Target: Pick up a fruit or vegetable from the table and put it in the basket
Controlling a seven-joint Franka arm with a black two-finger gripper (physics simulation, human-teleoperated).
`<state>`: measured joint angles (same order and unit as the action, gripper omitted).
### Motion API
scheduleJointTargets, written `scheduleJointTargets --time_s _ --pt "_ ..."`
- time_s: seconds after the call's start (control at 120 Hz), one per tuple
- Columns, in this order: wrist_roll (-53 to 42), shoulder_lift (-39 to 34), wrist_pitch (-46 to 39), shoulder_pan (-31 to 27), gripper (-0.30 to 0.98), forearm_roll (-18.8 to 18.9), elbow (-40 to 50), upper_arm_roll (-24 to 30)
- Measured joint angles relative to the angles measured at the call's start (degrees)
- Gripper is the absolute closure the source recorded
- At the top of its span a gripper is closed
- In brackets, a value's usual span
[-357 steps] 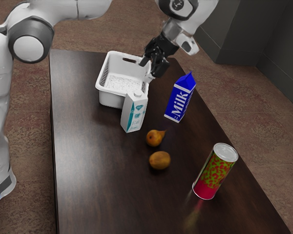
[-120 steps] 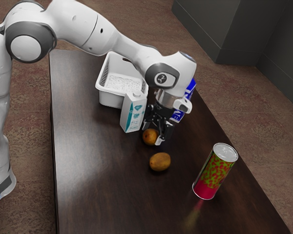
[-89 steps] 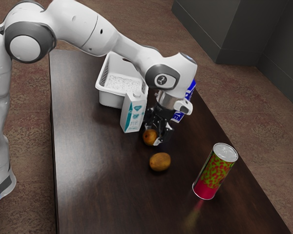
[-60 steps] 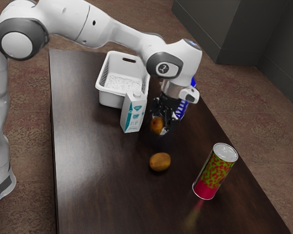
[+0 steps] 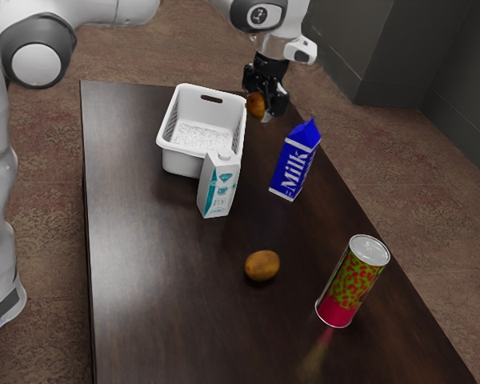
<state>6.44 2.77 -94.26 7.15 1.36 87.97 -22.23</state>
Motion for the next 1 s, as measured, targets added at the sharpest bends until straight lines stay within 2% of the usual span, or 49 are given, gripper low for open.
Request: scheduleJointTargets --time_s 0.108,0.175,0.375,0.8,0.9,1.0 --pt "-4.1 0.4 0.1 -6.9 0.42 0.1 -0.5 -1.9" --pt "-6.3 1.1 -0.2 -9.0 0.42 0.2 -0.5 -2.1" --pt "-12.1 4.3 -1.6 -5.3 0.43 -0.5 -0.1 -2.1" --pt "-19.7 6.6 -2.8 -9.2 0.45 -1.6 0.0 -2.0" --pt "-21.0 6.6 -2.9 -8.8 0.23 -2.2 0.0 -1.6" --pt "-22.2 6.5 -2.9 -8.5 0.12 -2.9 0.0 -1.5"
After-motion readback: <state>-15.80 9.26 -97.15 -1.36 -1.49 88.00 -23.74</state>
